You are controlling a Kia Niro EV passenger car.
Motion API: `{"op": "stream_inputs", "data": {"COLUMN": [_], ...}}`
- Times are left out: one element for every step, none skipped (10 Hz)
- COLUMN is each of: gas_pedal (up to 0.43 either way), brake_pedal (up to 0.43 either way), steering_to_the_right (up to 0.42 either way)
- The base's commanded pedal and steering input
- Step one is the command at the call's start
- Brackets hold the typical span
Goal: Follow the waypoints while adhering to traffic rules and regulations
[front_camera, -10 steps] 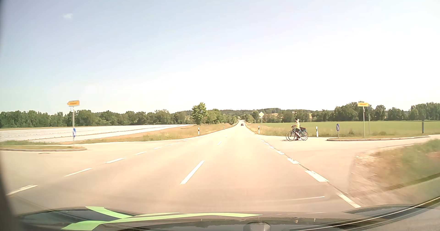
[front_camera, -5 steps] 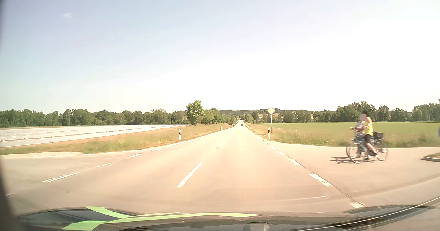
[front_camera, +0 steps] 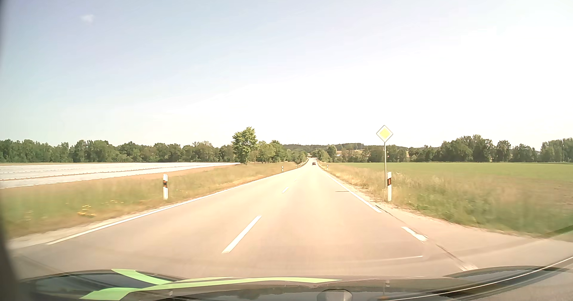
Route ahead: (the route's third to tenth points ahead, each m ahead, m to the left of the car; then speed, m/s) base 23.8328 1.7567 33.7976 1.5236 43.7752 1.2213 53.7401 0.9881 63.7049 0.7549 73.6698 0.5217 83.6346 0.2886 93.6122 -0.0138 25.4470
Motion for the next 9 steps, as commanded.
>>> {"op": "stream_inputs", "data": {"gas_pedal": [0.240, 0.240, 0.240, 0.240, 0.240, 0.240, 0.240, 0.240, 0.240], "brake_pedal": [0.000, 0.000, 0.000, 0.000, 0.000, 0.000, 0.000, 0.000, 0.000], "steering_to_the_right": [0.003, 0.004, 0.003, 0.003, 0.004, 0.004, 0.004, 0.004, 0.005]}}
